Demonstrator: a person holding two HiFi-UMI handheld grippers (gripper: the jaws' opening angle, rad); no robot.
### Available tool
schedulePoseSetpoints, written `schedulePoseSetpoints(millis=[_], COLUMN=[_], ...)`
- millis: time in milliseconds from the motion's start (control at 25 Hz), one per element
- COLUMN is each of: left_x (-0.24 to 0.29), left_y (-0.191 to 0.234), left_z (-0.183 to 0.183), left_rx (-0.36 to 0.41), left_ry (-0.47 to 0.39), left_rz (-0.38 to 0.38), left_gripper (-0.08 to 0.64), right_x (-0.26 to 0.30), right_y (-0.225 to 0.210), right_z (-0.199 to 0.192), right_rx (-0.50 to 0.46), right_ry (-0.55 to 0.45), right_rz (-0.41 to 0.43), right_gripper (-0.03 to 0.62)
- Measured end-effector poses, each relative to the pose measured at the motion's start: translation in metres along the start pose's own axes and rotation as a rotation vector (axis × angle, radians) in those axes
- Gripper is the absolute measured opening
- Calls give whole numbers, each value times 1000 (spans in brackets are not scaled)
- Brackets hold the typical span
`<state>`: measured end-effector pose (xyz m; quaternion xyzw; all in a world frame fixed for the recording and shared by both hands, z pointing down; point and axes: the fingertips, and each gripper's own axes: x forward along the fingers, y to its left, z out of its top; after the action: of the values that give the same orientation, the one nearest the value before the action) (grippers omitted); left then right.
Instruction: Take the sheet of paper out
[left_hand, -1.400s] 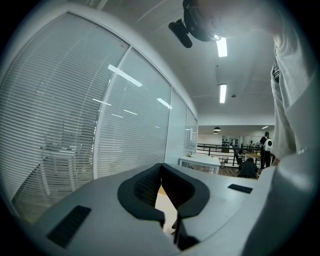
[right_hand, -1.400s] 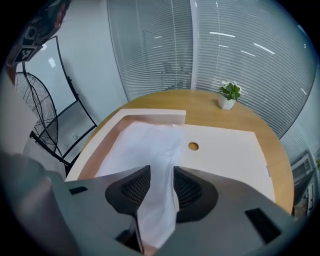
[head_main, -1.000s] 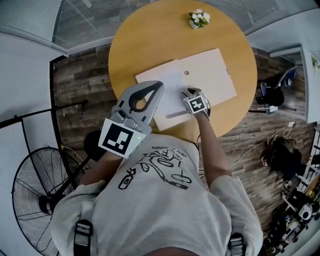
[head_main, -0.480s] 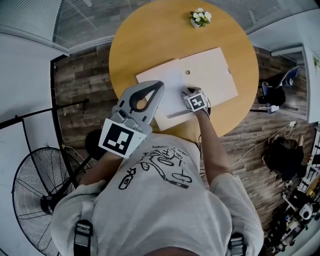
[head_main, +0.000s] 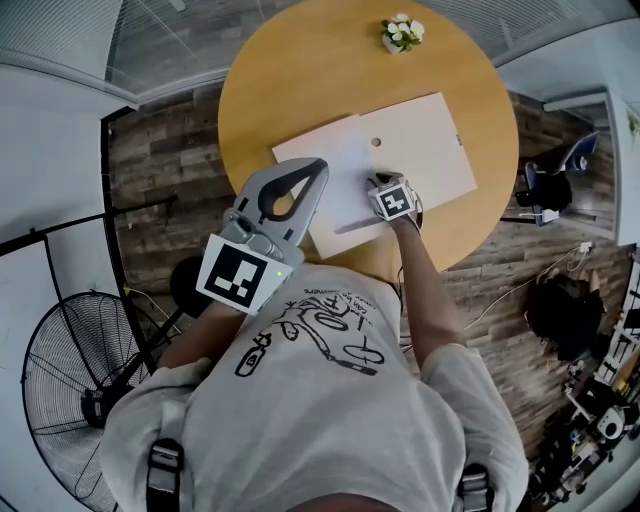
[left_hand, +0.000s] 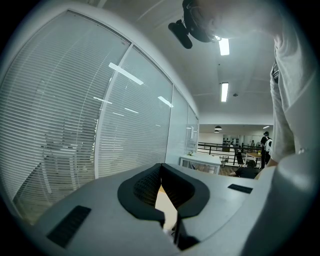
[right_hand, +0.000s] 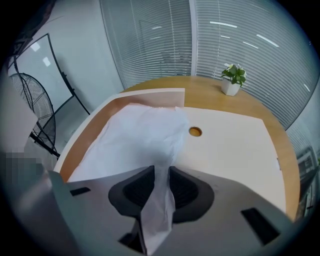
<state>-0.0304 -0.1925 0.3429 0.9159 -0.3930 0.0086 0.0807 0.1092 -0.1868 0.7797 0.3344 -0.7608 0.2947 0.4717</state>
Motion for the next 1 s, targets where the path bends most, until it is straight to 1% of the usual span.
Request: schedulePoseSetpoints(millis=[80,160,280,400,520,640,800,880,1000], left_x=[-1,-1,0,-2,-2,-1,-1,-2,-3], left_y=[0,0,-1,-3,-3,-4,-5,-5,-8], left_z=[0,0,1,2,2,3,3,4,4], left_rx=[0,1,2,3,0,-3,-4,-5,-3], left_ry=[1,1,-2,-7,-8,-9,-8,-11,-12], left_rz=[0,0,1,2,3,0,-2,-2,-4], left_gripper=[20,20,20,20,20,20,20,20,20], right_x=[0,2,-6,-10,-5,-5,-17,-18,-16], right_y=[5,6,-1,-3,-5,0,-8,-5,2], right_z=[-4,-6,6,12,5,-3,15,15,-1], right_rx=[8,2,-54,-72,-46,-1,-41,-21,35], right_ry=[14,20,-18,-47,-43,-16,-87,-96,-61], right_rz=[14,10,-50,-70,-64,-32,-82,-64,-28], right_gripper=[98,76,26,18,17,14,12,12,12])
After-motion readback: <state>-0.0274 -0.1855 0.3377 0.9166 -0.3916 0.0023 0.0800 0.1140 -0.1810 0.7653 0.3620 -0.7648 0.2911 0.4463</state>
